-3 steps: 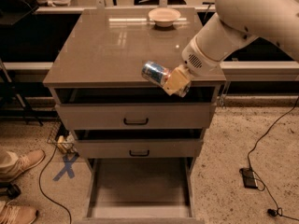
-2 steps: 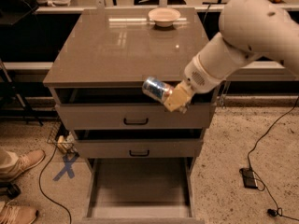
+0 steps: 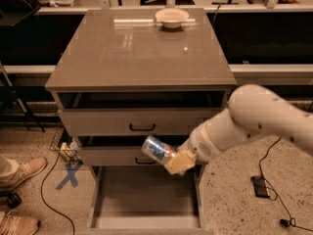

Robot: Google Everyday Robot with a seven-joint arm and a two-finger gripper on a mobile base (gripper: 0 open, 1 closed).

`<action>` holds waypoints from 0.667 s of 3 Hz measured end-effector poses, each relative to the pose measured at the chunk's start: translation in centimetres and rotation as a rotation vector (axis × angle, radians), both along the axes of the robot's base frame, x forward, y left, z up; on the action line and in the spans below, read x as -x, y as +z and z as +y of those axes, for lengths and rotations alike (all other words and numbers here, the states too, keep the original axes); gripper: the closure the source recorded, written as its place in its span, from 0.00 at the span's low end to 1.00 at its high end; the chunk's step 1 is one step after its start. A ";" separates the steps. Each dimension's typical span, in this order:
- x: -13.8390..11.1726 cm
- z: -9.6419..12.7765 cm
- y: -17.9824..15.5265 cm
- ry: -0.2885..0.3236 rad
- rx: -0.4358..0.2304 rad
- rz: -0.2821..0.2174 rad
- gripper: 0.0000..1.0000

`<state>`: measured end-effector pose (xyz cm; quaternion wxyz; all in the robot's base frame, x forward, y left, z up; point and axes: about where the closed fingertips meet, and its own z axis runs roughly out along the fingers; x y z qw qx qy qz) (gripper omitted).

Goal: Place redbull can into bottom drawer

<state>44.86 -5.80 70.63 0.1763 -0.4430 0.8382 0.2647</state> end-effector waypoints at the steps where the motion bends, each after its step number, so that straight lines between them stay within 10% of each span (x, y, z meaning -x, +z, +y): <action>1: 2.7 2.8 -7.2 0.054 -0.086 0.079 1.00; 2: 3.3 3.2 -9.3 0.062 -0.109 0.115 1.00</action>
Offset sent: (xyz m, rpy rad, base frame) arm -0.0266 0.0271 -0.0708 0.0845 0.0775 0.0531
